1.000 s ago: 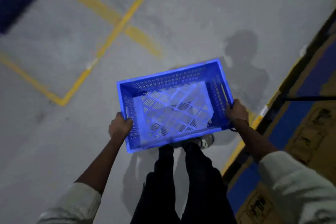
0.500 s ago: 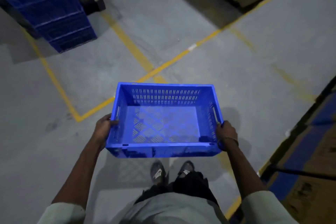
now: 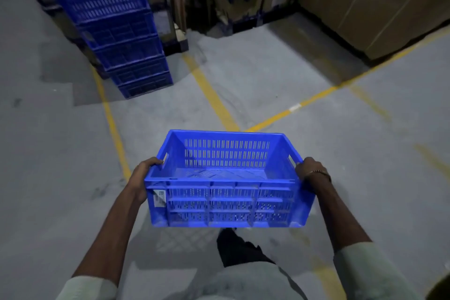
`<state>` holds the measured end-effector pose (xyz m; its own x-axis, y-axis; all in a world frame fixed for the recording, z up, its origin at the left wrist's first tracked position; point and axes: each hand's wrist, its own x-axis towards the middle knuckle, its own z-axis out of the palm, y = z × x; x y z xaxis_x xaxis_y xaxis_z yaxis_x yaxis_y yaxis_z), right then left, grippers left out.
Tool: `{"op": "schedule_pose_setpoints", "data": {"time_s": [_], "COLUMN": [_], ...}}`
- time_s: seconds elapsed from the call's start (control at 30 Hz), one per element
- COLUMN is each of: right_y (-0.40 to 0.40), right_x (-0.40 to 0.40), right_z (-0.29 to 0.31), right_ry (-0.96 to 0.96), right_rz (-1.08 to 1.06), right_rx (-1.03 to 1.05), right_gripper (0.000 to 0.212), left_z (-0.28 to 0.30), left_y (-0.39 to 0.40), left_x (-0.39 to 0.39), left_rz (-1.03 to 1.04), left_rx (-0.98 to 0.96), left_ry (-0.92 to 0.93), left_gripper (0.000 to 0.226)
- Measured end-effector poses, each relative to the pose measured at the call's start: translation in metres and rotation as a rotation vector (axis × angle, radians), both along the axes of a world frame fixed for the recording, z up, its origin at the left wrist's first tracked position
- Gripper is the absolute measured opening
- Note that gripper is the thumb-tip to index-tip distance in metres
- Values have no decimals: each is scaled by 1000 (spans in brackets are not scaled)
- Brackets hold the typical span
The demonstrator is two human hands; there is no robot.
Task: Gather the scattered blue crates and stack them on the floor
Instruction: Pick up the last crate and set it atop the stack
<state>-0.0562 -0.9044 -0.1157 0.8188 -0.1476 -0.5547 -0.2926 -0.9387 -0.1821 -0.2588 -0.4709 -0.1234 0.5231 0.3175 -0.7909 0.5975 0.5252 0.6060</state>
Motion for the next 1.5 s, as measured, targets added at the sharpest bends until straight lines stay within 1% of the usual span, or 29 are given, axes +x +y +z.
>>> {"op": "schedule_pose_setpoints", "data": {"time_s": [0.1, 0.17, 0.27, 0.37, 0.57, 0.73, 0.9, 1.03, 1.27, 1.37, 1.5], "right_y": [38, 70, 127, 185, 290, 385, 479, 544, 642, 687, 755], "right_x": [43, 79, 130, 173, 254, 315, 372, 416, 497, 542, 611], "right_z": [-1, -2, 8, 21, 36, 43, 64, 81, 103, 111, 127], "right_ry": [-40, -110, -204, -295, -428, -532, -573, -599, -641, -678, -724], "right_rz": [39, 76, 116, 143, 179, 124, 91, 90, 82, 98, 133], "right_rx": [3, 57, 117, 160, 192, 236, 267, 272, 291, 330, 397], "right_gripper": [41, 37, 34, 31, 30, 31, 32, 32, 33, 31, 32], "left_z": [3, 9, 19, 25, 34, 40, 70, 89, 109, 118, 130], "left_y": [34, 60, 98, 132, 217, 315, 418, 488, 585, 625, 686], "left_x": [25, 50, 84, 110, 171, 241, 306, 350, 428, 464, 512], "left_rz": [40, 82, 162, 219, 290, 315, 311, 281, 318, 337, 372], "left_rx": [5, 74, 162, 220, 261, 281, 293, 291, 294, 284, 317], "left_ry": [-1, -28, -96, -164, -235, -292, -296, -354, -444, -494, -528], "left_gripper": [23, 36, 34, 53, 59, 58, 40, 53, 51, 56, 61]}}
